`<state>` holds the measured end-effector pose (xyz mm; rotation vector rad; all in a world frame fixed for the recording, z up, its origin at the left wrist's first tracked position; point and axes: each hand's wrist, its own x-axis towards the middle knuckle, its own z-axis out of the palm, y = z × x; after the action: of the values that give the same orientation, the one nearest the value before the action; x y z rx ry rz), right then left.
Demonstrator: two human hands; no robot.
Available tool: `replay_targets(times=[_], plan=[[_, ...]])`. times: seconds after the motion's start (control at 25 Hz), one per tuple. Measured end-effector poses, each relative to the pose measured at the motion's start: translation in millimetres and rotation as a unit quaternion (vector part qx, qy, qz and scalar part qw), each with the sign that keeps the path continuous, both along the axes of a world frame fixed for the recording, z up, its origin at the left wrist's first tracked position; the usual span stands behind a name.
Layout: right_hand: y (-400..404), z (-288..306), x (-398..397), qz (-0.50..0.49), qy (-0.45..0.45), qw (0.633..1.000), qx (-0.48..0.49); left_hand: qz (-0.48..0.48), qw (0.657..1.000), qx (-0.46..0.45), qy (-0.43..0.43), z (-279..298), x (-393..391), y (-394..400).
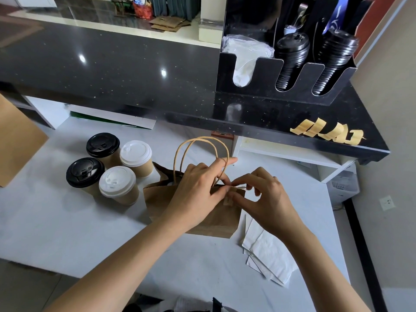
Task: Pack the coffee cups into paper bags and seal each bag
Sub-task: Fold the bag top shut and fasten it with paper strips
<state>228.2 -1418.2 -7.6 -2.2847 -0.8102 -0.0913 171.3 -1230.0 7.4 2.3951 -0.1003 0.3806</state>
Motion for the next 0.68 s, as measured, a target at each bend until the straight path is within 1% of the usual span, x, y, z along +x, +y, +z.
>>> replay_targets(times=[0.16, 0.32, 0.4, 0.48, 0.56, 0.68], plan=[[-2, -3, 2, -0.007, 0.008, 1.000, 0.024, -0.009, 1.000, -0.010, 0.016, 4, -1, -2], [-2, -1, 3, 0.011, 0.013, 1.000, 0.021, -0.011, 1.000, -0.007, 0.018, 7, -1, -1], [-5, 2, 8, 0.005, 0.019, 0.999, 0.025, -0.013, 1.000, -0.001, 0.017, 7, -2, 0], [-8, 5, 17, -0.039, 0.005, 0.999, 0.033, -0.016, 1.000, -0.001, 0.014, 7, -3, 0], [-13, 9, 30, -0.111, -0.013, 0.993, 0.048, -0.021, 1.000, -0.002, 0.014, 7, -3, 0], [-22, 17, 53, -0.249, -0.013, 0.965, 0.077, -0.024, 1.000, -0.004, 0.012, 6, -3, 1]])
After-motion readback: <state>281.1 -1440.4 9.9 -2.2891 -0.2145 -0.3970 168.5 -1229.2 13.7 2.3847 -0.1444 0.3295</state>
